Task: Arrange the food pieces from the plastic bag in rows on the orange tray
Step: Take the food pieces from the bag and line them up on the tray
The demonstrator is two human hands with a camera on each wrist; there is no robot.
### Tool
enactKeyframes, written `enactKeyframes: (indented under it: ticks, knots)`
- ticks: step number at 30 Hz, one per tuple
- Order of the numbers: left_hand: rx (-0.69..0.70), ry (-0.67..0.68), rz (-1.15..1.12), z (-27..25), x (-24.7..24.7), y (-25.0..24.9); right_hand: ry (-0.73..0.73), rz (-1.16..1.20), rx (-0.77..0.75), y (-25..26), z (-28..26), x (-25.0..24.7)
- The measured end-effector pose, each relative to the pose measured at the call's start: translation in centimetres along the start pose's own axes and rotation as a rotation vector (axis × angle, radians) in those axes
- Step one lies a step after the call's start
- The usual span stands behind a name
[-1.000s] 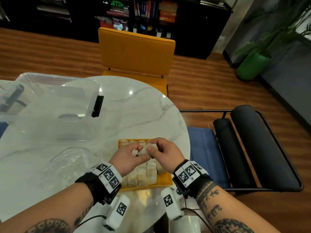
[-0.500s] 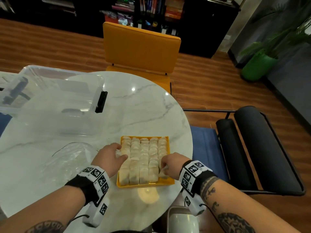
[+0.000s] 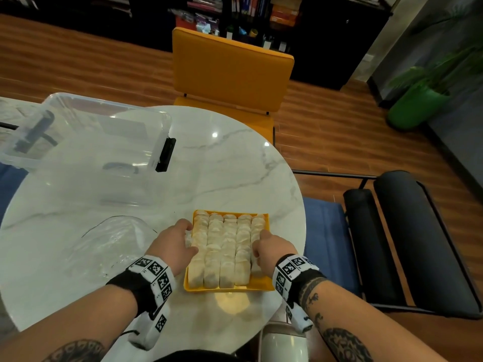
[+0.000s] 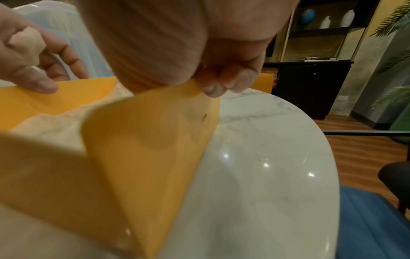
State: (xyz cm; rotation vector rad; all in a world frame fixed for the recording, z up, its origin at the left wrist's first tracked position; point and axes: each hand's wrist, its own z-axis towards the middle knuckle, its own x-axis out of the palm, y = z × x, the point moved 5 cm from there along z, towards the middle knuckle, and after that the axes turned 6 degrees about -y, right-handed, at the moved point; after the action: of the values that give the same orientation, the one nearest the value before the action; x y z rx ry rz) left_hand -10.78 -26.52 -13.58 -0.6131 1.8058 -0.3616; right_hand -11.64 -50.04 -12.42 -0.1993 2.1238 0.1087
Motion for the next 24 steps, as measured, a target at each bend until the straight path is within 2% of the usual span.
enactKeyframes:
  ticks: [7,11,13,17,19,22,24]
  knots:
    - [-0.005,-0.008,-0.016,-0.1,-0.2,-0.2,-0.068,0.047,0.015,-0.1,0.2,-0.1]
    - [-0.015,-0.106,-0.176,-0.5,-1.2,-1.3,-0.120,0.035,-0.022,0.0,-0.1,-0.8]
    - [-0.071,-0.087,-0.317,-0.5,-1.3,-2.0,-0.160,0.064,-0.072,0.5,-0.5,-1.2]
    - [-0.346,0.116,-0.936,-0.7,0.0,-3.8,-0.271,0.345,-0.142,1.9,-1.7,-2.5]
    - [-0.433,0.234,-1.155,-1.4,0.4,-5.0,-0.335,0.562,-0.171,3.0,-2.5,-3.5]
    - [-0.431,0.423,-1.298,-2.0,0.7,-6.5,-0.377,0.842,-0.102,4.3,-3.1,-4.3]
    - [-0.394,0.511,-1.329,-2.2,0.8,-7.3,-0.409,0.929,-0.039,4.4,-3.1,-4.4]
